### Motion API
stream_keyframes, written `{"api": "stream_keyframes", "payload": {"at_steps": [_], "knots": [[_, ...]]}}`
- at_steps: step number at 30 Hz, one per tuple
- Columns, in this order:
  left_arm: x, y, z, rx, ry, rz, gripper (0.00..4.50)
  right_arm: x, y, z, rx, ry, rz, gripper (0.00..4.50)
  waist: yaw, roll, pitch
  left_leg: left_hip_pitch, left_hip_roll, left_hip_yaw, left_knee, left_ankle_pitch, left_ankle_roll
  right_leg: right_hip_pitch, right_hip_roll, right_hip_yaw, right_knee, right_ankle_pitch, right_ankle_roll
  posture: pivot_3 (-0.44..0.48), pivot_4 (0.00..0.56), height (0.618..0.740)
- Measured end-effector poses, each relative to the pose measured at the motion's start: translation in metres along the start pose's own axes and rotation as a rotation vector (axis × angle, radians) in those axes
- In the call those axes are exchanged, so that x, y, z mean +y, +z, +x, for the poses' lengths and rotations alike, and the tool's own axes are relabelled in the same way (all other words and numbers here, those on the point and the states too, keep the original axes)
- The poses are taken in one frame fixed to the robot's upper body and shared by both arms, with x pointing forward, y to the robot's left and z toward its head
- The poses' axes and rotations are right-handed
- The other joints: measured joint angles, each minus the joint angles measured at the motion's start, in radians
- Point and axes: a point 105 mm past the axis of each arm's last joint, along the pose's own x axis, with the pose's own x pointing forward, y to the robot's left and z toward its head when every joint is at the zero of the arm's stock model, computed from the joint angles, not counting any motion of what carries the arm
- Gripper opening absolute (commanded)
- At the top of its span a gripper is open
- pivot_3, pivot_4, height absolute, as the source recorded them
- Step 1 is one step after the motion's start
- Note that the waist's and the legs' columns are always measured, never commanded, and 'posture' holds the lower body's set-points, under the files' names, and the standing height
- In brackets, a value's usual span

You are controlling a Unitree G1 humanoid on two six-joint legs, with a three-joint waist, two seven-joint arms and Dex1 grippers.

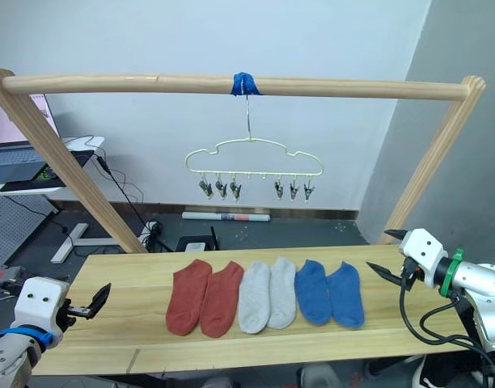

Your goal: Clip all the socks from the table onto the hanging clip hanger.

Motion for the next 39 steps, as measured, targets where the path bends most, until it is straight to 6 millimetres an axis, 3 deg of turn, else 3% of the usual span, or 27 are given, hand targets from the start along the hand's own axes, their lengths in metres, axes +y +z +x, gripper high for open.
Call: {"api": "stream_keyframes", "payload": {"at_steps": [14,21,25,32,39], "knots": [[0.009,0.016,-0.004,-0.158,0.020,0.030,4.48,-0.003,0.000,-0.001,0.001,-0.021,-0.001,4.50,0.003,0.001,-0.004,0.000,0.000,0.000,0.000,0.000,0.000,0.000,0.000,0.000,0.000,0.000,0.000,-0.044,0.014,0.740],[0.008,0.023,0.000,-0.193,-0.004,0.014,4.48,-0.006,0.003,0.000,-0.007,-0.034,-0.008,4.50,0.001,0.001,-0.003,0.000,0.000,0.000,0.000,0.000,0.000,0.000,0.000,0.000,0.001,0.000,0.000,-0.073,0.044,0.740],[-0.003,0.040,0.012,-0.251,-0.024,-0.125,4.48,-0.005,0.009,0.001,-0.025,-0.023,0.005,4.50,-0.001,0.003,0.006,0.001,0.000,0.000,0.002,0.000,0.000,0.001,0.000,0.001,0.001,0.000,0.000,-0.110,0.080,0.740],[-0.051,0.107,0.042,-0.402,-0.179,-0.186,4.48,0.001,0.053,0.004,-0.138,0.001,-0.005,4.50,-0.009,0.006,0.035,0.000,0.000,-0.001,0.002,0.000,0.000,0.001,0.001,0.001,0.002,0.000,0.000,-0.190,0.127,0.740],[-0.080,0.156,0.058,-0.513,-0.209,-0.267,4.48,0.014,0.132,0.014,-0.347,0.026,-0.065,4.50,-0.053,0.003,0.069,-0.001,0.000,-0.002,0.001,0.000,0.000,0.000,0.002,0.001,0.001,0.003,0.007,-0.218,0.170,0.740]]}}
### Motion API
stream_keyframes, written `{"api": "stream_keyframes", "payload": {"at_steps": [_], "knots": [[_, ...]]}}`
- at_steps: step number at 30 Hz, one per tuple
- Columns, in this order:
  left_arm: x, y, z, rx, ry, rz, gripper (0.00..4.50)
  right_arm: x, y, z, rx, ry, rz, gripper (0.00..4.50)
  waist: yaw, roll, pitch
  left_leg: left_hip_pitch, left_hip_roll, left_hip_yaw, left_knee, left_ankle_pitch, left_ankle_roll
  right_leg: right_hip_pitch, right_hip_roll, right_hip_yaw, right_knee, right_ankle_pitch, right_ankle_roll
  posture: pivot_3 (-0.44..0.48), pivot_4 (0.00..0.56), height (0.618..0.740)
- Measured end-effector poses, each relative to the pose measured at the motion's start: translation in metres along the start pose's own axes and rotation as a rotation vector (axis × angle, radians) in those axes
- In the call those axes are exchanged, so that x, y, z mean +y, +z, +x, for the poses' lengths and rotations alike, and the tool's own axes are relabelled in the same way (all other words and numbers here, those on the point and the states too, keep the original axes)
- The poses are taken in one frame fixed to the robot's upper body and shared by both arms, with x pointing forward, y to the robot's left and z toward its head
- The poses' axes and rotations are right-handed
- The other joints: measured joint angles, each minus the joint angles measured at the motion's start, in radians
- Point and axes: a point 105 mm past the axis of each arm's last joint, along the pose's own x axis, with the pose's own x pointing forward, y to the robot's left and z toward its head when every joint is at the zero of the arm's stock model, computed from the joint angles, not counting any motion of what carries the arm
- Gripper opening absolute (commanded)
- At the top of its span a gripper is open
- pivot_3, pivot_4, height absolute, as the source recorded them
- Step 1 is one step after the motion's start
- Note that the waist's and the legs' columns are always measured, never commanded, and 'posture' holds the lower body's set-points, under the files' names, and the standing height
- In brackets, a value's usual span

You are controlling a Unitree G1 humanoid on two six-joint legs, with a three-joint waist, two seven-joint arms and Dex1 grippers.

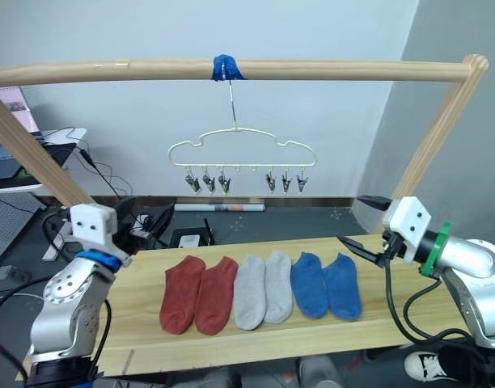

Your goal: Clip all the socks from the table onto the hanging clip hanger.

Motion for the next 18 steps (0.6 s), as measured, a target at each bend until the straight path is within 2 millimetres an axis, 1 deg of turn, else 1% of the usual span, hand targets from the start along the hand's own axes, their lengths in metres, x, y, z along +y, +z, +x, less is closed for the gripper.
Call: {"api": "stream_keyframes", "payload": {"at_steps": [3,6,9,14,18], "knots": [[-0.003,0.008,0.007,-0.041,0.035,-0.027,4.48,0.006,0.020,0.015,-0.069,0.014,0.013,4.50,-0.008,-0.002,0.017,0.000,0.000,0.000,0.000,0.000,0.000,0.000,0.000,0.000,0.000,0.000,0.000,-0.219,0.191,0.740],[-0.003,0.010,0.010,-0.061,0.057,-0.055,3.94,0.011,0.028,0.026,-0.109,0.024,0.041,4.50,-0.008,-0.004,0.035,-0.001,0.000,-0.001,0.000,0.000,0.000,-0.001,0.000,0.000,0.000,0.000,0.000,-0.207,0.208,0.740],[-0.007,0.012,0.013,-0.082,0.054,-0.081,3.06,0.015,0.033,0.036,-0.139,0.045,0.063,4.50,-0.006,-0.005,0.049,-0.002,0.000,-0.001,0.000,0.000,0.000,-0.001,0.000,-0.001,-0.001,0.000,0.000,-0.200,0.218,0.740],[-0.012,0.012,0.016,-0.082,0.046,-0.080,1.50,0.017,0.039,0.042,-0.168,0.050,0.071,4.50,-0.002,-0.005,0.065,-0.004,0.000,-0.002,-0.001,0.000,0.000,-0.002,0.000,-0.001,-0.003,0.000,0.001,-0.214,0.222,0.740],[-0.010,0.015,0.025,-0.099,0.058,-0.062,1.50,0.020,0.043,0.048,-0.178,0.070,0.080,4.50,-0.004,-0.005,0.074,-0.004,0.000,-0.002,0.000,0.000,0.000,-0.002,0.000,-0.001,-0.003,0.000,0.001,-0.226,0.220,0.740]]}}
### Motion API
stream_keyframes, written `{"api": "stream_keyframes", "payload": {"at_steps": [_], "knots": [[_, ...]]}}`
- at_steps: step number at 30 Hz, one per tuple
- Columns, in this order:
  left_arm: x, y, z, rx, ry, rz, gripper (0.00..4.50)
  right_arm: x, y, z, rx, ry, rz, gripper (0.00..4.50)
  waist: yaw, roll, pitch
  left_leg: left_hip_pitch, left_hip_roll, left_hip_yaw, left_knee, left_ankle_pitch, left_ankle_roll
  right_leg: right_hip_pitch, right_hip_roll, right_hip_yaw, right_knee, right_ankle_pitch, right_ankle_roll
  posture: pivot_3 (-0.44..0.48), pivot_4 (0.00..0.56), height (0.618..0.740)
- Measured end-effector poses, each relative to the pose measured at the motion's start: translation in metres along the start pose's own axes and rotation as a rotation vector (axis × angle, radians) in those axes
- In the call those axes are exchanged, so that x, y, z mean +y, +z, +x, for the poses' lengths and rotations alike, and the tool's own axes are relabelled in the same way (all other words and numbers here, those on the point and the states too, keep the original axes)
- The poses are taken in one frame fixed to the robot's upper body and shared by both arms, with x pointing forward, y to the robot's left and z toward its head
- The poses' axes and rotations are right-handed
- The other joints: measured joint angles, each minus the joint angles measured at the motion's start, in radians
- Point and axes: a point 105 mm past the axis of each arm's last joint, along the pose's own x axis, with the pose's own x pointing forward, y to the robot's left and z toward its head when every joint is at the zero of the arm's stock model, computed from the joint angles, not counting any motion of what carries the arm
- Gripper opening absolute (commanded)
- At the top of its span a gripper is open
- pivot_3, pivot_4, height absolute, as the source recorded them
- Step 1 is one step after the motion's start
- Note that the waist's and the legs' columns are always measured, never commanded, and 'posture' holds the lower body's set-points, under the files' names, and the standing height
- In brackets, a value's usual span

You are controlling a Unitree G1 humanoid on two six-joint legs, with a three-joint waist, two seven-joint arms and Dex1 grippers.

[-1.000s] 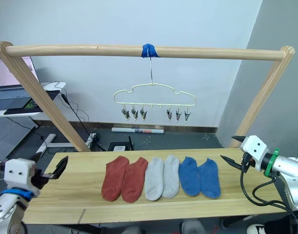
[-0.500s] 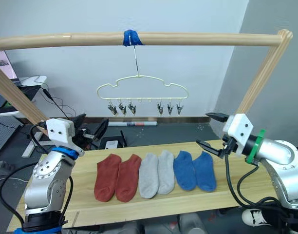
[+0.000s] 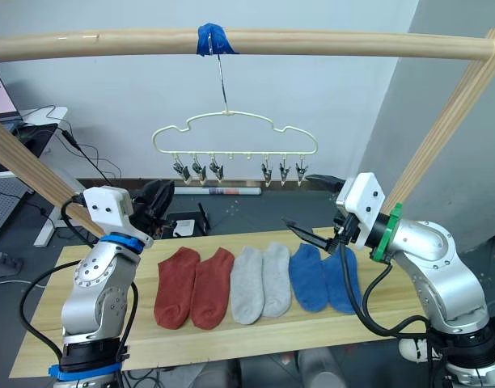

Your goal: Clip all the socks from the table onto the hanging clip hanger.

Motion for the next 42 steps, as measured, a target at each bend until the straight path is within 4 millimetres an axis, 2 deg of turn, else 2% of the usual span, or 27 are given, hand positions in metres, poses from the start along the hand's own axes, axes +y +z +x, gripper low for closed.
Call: {"api": "stream_keyframes", "payload": {"at_steps": [8,13,16,22,28,42], "knots": [[-0.002,-0.008,0.014,0.005,-0.011,-0.025,1.50,0.011,0.017,0.016,-0.040,0.055,0.007,4.50,-0.004,-0.001,0.007,-0.002,0.000,0.000,-0.001,0.000,0.000,-0.002,0.000,-0.001,-0.001,0.000,0.000,-0.246,0.225,0.740],[-0.004,-0.012,0.018,0.014,-0.034,-0.036,1.50,0.015,0.020,0.019,-0.038,0.073,0.013,4.50,-0.004,-0.001,0.007,-0.018,0.000,-0.001,0.001,0.000,0.000,-0.018,0.000,-0.001,0.001,0.001,0.000,-0.252,0.226,0.740],[-0.003,-0.013,0.021,0.017,-0.028,-0.042,1.50,0.016,0.020,0.019,-0.036,0.076,0.024,4.50,-0.004,-0.001,0.007,-0.018,0.000,-0.002,0.000,0.000,0.000,-0.018,0.000,-0.003,0.001,0.003,-0.004,-0.252,0.226,0.740],[-0.003,-0.008,0.025,-0.007,-0.027,-0.033,1.50,0.017,0.021,0.019,-0.040,0.074,0.029,4.50,-0.004,-0.001,0.007,-0.019,0.000,-0.002,0.000,0.000,0.000,-0.018,0.000,-0.003,0.000,0.001,0.000,-0.248,0.226,0.740],[-0.005,0.006,0.033,-0.056,-0.037,-0.033,1.50,0.020,0.021,0.022,-0.044,0.083,0.040,4.50,-0.004,0.000,0.007,-0.019,0.000,-0.002,0.000,0.000,0.000,-0.018,0.000,-0.003,0.000,0.001,0.001,-0.243,0.227,0.740],[-0.005,0.000,0.034,-0.026,-0.023,-0.070,1.50,0.025,0.022,0.022,-0.052,0.120,0.041,4.50,-0.004,0.000,0.008,-0.019,0.000,-0.002,0.000,0.000,0.000,-0.018,0.000,-0.003,0.000,0.000,0.001,-0.240,0.228,0.740]]}}
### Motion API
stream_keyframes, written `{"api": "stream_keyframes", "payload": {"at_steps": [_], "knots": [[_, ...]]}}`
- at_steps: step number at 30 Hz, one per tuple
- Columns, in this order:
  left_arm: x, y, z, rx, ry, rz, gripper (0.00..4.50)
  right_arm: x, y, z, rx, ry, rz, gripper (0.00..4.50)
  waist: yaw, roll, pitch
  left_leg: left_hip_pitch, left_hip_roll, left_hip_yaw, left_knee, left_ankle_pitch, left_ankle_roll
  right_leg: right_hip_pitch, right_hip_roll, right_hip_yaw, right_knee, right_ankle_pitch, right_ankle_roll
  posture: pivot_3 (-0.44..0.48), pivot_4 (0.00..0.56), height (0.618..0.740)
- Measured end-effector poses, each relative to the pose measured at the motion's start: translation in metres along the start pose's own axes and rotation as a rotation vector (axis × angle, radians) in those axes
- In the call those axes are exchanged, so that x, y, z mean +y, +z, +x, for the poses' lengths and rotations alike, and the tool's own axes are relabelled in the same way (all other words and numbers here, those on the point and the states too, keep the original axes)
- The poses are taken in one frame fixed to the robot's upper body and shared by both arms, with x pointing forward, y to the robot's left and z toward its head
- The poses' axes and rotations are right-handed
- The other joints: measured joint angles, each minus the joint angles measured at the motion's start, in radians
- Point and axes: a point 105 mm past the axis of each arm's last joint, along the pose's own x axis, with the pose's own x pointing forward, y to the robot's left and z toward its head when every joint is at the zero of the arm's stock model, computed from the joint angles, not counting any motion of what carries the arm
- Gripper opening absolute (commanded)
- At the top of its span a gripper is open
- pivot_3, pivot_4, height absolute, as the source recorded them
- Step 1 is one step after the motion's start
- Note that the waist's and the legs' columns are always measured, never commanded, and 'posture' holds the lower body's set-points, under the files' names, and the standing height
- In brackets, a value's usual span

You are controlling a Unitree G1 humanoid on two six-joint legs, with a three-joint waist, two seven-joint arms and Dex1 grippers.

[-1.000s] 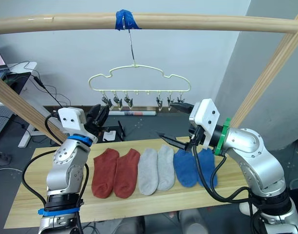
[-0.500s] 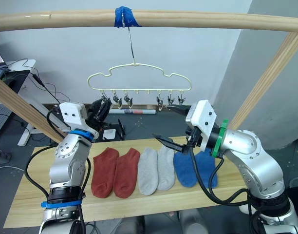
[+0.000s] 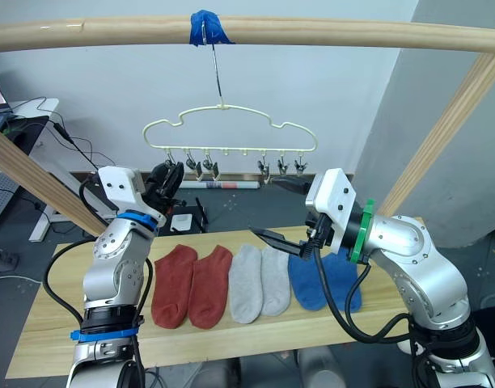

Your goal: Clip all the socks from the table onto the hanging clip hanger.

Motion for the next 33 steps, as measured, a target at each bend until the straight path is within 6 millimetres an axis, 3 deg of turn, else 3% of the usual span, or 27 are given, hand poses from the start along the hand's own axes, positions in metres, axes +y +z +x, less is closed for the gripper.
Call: {"api": "stream_keyframes", "payload": {"at_steps": [25,33], "knots": [[-0.0032,0.0040,0.0050,-0.021,0.013,-0.015,1.50,0.0033,-0.0003,0.0021,-0.006,0.017,-0.003,4.50,0.001,0.000,0.003,0.000,0.000,0.000,0.000,0.000,0.000,0.000,0.000,0.000,-0.001,0.000,0.000,-0.232,0.221,0.740],[-0.0053,0.0032,0.0055,-0.023,0.010,-0.026,0.10,0.0033,-0.0006,0.0020,-0.005,0.017,-0.002,4.50,0.001,0.000,0.003,0.000,0.000,0.000,0.000,0.000,0.000,0.000,0.000,0.000,-0.001,0.000,0.000,-0.233,0.222,0.740]]}}
